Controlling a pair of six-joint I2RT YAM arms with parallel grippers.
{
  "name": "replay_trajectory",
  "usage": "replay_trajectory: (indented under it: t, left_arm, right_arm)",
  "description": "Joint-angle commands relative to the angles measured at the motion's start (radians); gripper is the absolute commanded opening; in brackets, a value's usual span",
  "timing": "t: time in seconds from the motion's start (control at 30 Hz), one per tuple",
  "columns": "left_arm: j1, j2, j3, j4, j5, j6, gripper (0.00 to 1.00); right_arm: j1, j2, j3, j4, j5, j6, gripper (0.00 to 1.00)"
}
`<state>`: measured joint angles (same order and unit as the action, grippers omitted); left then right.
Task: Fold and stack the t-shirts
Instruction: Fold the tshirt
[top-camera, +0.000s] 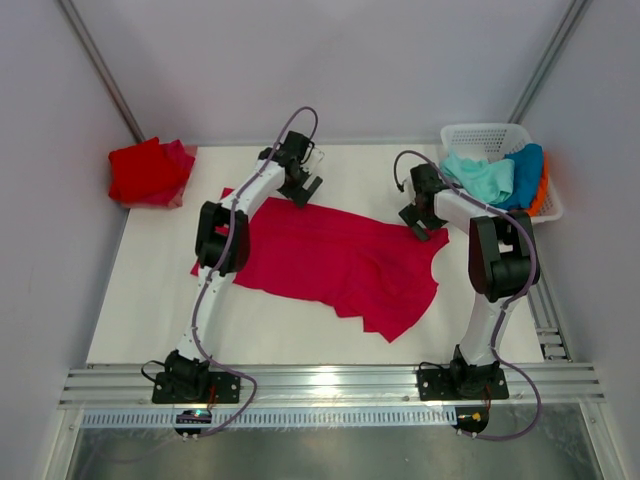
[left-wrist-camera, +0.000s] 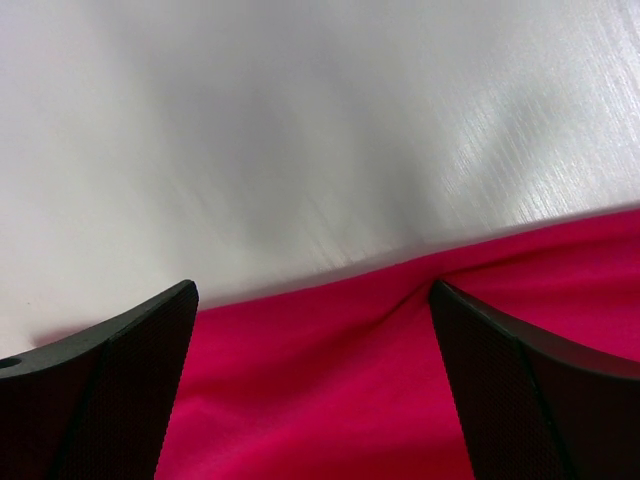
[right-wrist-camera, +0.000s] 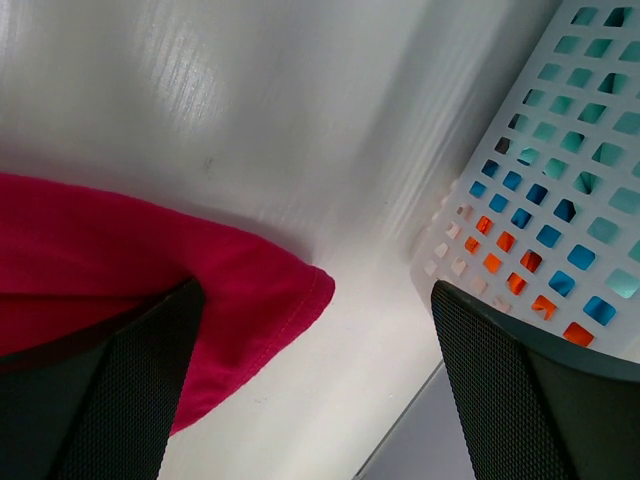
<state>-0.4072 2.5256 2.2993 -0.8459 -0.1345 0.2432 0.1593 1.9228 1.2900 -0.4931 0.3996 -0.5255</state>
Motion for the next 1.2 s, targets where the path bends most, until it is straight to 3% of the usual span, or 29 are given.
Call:
replay_trajectory:
  t: [0.0, 0.3, 0.6, 0.93, 1.17]
  left_arm:
    - [0.028, 0.075, -0.026, 0.016, -0.154, 0.030, 0.99]
    - [0.047, 0.070, -0.037, 0.021, -0.205, 0.039, 0.99]
    - [0.070, 0.026, 0.035, 0.028, -0.224, 0.018, 0.99]
    - [0.108, -0.117, 0.087, 0.027, -0.226, -0.062, 0.99]
    - [0.143, -0.231, 0.084, -0.013, -0.027, -0.203, 0.99]
  right_arm:
    - [-0.052, -0.036, -0.020, -0.016, 0.047, -0.034, 1.00]
    - [-0.069, -0.008, 0.038, -0.016, 0.028, -0.022, 0.99]
    - [-0.021, 0.039, 0.318, -0.105, -0.057, 0.005, 0.99]
    - [0.066, 0.073, 0.511, -0.225, -0.294, 0.128, 0.99]
    - [0.082, 0.074, 0.638, -0.200, -0.377, 0.188, 0.99]
